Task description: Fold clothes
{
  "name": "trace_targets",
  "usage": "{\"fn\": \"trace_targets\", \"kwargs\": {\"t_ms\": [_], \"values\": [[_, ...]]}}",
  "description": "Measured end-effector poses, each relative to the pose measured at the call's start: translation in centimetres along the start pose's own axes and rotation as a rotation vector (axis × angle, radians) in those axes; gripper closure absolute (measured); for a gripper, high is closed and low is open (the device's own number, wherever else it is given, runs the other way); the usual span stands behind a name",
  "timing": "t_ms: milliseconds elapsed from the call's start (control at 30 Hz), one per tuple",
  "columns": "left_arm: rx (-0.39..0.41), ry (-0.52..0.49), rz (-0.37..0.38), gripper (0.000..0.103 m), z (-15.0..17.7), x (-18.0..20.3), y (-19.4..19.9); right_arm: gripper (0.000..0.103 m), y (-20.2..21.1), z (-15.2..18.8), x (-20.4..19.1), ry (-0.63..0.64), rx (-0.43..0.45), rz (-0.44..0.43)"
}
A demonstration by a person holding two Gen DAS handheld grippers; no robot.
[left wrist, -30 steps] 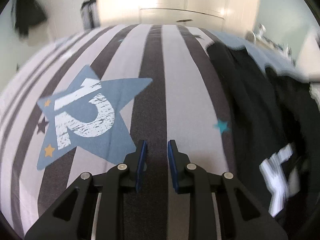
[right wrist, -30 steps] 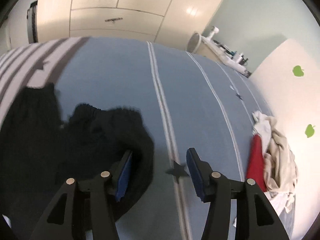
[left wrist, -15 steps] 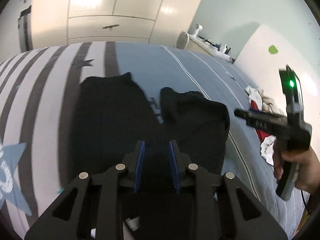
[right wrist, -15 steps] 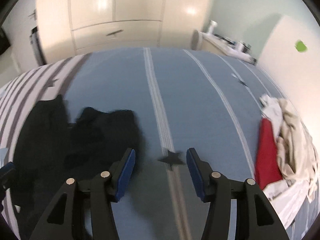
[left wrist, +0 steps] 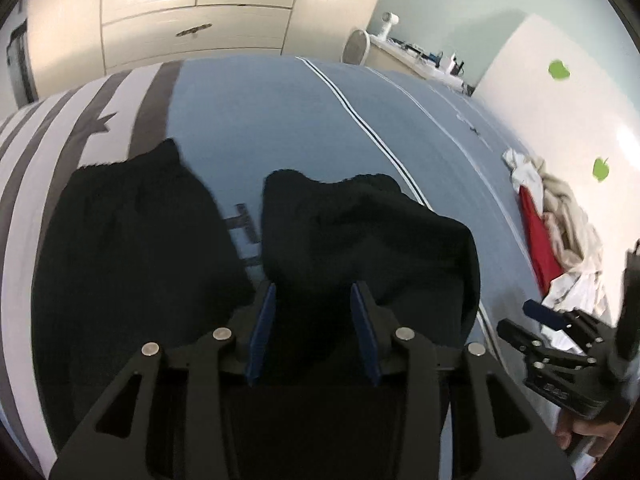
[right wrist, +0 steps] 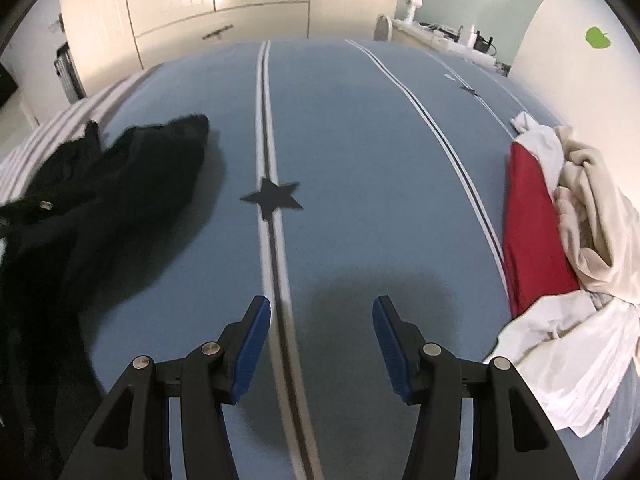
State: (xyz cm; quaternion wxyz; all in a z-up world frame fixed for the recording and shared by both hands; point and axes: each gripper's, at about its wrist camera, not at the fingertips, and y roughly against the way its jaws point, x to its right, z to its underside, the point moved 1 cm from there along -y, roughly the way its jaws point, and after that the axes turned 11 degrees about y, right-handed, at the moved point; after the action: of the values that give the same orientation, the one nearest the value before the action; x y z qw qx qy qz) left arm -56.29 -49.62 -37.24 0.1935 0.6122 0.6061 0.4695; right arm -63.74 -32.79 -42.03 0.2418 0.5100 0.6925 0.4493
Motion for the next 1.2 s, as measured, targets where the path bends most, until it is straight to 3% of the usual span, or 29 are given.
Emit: {"fn": "trace_targets", "kwargs": {"t_ms": [67,100,167,367,467,567,633,700,800,867,1067,1133,1200], "values": [[-0.04,-0.033,-0.069,0.102,0.3,0.4,-1.1,0.054,0.2,-0.5,-0.1,-0.014,0.013,-0.035],[-0.053,-0.048,-0.104,0.102,0.4,0.5,-1.5,0.054,0.3,-0.8,-0.2,-0.017,0.021,-0.047],[-0.004,-0.031,-0.101,0.102,0.4,0.1,-0.5,0.054,0.4,-1.5,-0.8,-0.019,0.031,-0.065],[0.194,0.041,-0.181,0.102,-2.9,-4.3,5.5,0.054,0.3,-3.0,-2.9,-0.041,0.034,-0.126],[0.241,0.01,-0.254,0.102,-4.8,-6.5,7.7,0.054,0.4,-4.0,-4.6,-0.026,0.032,-0.134],[0.215,-0.014,-0.305,0.101,-5.6,-8.5,8.2,0.054,0.5,-4.4,-6.6,0.007,0.023,-0.134],[0.192,0.001,-0.326,0.096,-5.6,-9.8,8.0,0.054,0.4,-4.4,-7.6,0.025,0.013,-0.152],[0.184,0.013,-0.355,0.079,-5.3,-10.8,8.2,0.054,0.2,-4.2,-8.6,0.049,0.006,-0.157],[0.242,0.055,-0.343,0.065,-5.0,-11.8,9.9,0.054,0.0,-3.6,-10.5,0.098,-0.009,-0.18],[0.279,0.1,-0.319,0.063,-4.7,-12.9,11.1,0.054,0.0,-3.2,-11.5,0.12,-0.01,-0.192],[0.162,-0.04,-0.25,0.063,1.1,-11.8,11.1,0.054,-0.2,-1.3,-13.2,0.139,-0.011,-0.226],[0.11,-0.098,-0.293,0.063,3.0,-12.0,9.7,0.054,-0.5,-0.6,-13.8,0.164,-0.022,-0.216],[0.048,-0.135,-0.407,0.063,4.6,-13.0,7.8,0.054,-0.7,-0.2,-14.2,0.191,-0.034,-0.174]]}}
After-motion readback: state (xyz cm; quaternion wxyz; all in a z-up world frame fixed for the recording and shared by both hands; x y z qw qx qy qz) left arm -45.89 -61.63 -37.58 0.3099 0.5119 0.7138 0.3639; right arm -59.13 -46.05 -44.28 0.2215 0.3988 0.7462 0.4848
